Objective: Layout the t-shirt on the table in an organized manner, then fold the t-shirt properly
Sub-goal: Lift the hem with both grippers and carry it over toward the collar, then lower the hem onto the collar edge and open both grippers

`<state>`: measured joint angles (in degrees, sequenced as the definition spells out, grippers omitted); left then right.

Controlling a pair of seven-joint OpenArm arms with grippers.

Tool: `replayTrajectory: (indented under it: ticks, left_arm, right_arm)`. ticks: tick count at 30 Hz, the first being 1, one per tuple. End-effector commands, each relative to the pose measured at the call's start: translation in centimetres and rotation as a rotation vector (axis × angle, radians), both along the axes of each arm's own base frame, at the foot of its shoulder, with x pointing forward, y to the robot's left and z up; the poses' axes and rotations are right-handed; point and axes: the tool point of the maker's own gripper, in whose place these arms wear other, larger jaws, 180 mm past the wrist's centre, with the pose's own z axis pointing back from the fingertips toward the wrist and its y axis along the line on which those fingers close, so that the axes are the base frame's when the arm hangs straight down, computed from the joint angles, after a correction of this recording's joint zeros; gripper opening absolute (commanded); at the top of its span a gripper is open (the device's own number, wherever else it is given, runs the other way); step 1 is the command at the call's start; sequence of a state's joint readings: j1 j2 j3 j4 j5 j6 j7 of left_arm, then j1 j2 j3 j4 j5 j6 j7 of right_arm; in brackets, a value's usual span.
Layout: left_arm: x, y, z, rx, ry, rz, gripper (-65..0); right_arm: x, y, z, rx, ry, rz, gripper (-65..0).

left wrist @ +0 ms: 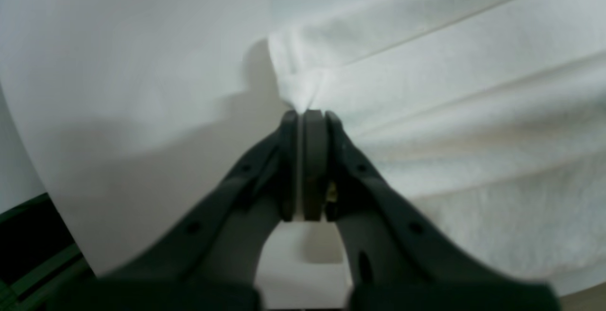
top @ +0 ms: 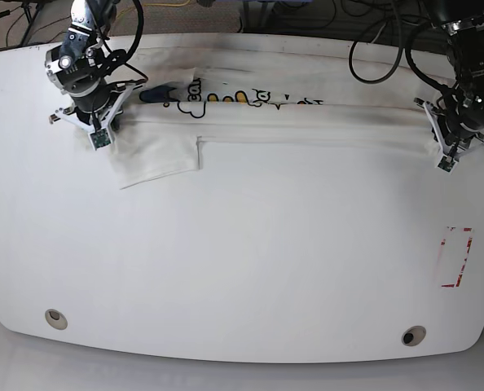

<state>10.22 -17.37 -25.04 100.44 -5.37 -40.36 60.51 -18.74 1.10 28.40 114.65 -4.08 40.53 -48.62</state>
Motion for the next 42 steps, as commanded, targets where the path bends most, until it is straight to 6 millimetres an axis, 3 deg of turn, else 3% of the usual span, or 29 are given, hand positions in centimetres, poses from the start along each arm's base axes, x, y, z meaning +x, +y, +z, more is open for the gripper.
replayTrajectory:
  ticks: [1, 5, 9, 13, 16, 21, 26, 29, 33, 38, 42]
  left_arm:
    - [0.6, 0.7, 1.1, 0.031, -0.028, -0.001, -65.0]
    - [0.2, 0.8, 0.8, 0.035, -0.013, -0.003, -61.4]
    - [0.0, 0.8, 0.7, 0.036, -0.008, -0.003, -48.9]
    - [0.0, 0.8, 0.6, 0.036, -0.007, -0.002, -36.0]
    - [0.0, 0.7, 0.7, 0.035, -0.012, -0.004, -30.8]
    - [0.2, 0.5, 1.2, 0.037, -0.028, -0.01, -31.9]
    - [0.5, 0.2, 1.9, 0.041, -0.05, -0.019, -31.8]
    - [0.5, -0.4, 1.3, 0.017, -0.046, -0.009, -31.8]
    - [0.1, -1.1, -0.1, -0.021, -0.02, 0.004, -31.8]
    - [-0.9, -1.5, -2.3, -0.067, 0.037, 0.029, -31.8]
    - [-1.9, -1.5, -4.0, -0.094, 0.089, 0.05, -31.8]
  right_arm:
    - [0.2, -0.3, 0.7, -0.012, -0.024, -0.004, -61.0]
    - [-0.2, -0.4, 0.4, -0.014, -0.011, -0.005, -49.0]
    - [-0.7, 0.2, 0.0, 0.001, 0.0, -0.013, -24.4]
    - [-0.7, 0.5, 0.0, 0.012, -0.003, -0.016, -5.9]
    - [-0.6, 0.7, 0.2, 0.02, -0.014, -0.014, -1.7]
    - [0.6, 1.9, 0.7, 0.08, -0.06, -0.015, -4.4]
    - [1.8, 3.3, 1.7, 0.175, -0.124, -0.008, -12.5]
    - [2.6, 3.9, 2.2, 0.216, -0.153, -0.006, -20.8]
    - [2.6, 4.4, 1.6, 0.247, -0.139, -0.005, -36.5]
    - [1.4, 4.2, 0.0, 0.257, -0.087, -0.021, -55.8]
    - [-0.2, 4.0, -2.0, 0.267, -0.022, -0.036, -60.7]
